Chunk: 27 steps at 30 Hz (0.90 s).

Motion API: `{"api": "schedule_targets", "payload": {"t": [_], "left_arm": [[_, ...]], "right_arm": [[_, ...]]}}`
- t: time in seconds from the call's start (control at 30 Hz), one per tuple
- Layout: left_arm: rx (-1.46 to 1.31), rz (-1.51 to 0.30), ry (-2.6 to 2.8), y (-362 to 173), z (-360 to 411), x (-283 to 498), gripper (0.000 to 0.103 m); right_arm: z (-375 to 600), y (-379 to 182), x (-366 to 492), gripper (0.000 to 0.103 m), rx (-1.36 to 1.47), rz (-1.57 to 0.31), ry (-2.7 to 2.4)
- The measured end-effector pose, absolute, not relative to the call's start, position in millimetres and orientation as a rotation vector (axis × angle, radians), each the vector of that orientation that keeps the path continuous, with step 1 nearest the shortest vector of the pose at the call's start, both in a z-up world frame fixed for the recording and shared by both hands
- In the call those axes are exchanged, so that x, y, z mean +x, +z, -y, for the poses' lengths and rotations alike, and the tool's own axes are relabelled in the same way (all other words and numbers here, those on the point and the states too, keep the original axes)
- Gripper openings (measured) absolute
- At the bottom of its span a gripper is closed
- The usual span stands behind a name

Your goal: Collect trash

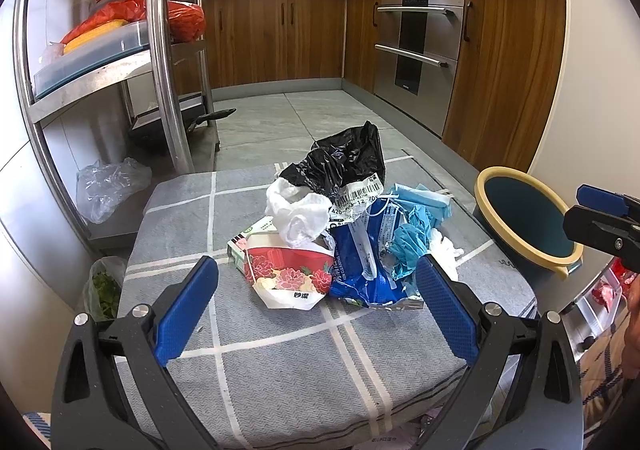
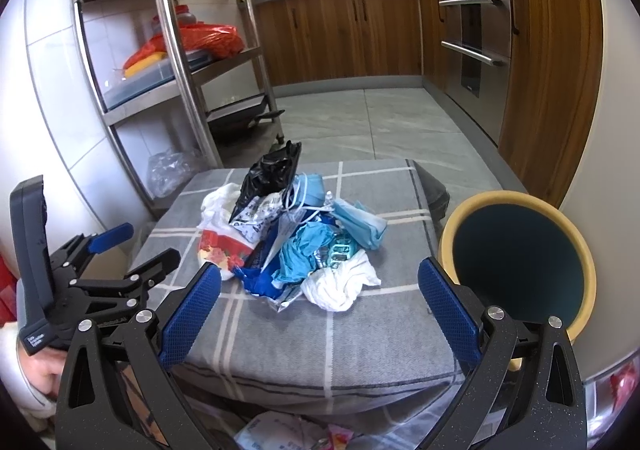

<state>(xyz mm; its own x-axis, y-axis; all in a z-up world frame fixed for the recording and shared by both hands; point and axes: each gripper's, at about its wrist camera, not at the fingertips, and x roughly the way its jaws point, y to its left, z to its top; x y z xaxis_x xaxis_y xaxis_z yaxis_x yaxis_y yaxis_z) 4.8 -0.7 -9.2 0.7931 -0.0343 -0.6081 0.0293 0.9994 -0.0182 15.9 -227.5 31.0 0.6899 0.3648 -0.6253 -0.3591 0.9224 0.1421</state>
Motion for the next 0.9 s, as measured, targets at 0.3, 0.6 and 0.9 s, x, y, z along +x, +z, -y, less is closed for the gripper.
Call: {"api": "schedule_targets", "payload": {"t": [0.3, 0.6, 0.9], "left_arm": [[-0.033, -0.673, -0.035, -11.6, -2.5, 9.5, 0.097], [-0.062, -0.689, -0.038, -4.5, -7.1, 19.2, 0.097], [-0.074, -0.704, -0.079, 18.5, -11.4, 52.8, 0.097]], "right_arm": [[227.8, 30.9, 16.8, 0.098, 0.009, -0.703, 0.403], [226.4, 29.9, 20.3, 0.098, 0.007, -0.721, 0.398], [226.6, 34.0, 37.0, 0.098, 0.014, -0.741, 0.383]]}}
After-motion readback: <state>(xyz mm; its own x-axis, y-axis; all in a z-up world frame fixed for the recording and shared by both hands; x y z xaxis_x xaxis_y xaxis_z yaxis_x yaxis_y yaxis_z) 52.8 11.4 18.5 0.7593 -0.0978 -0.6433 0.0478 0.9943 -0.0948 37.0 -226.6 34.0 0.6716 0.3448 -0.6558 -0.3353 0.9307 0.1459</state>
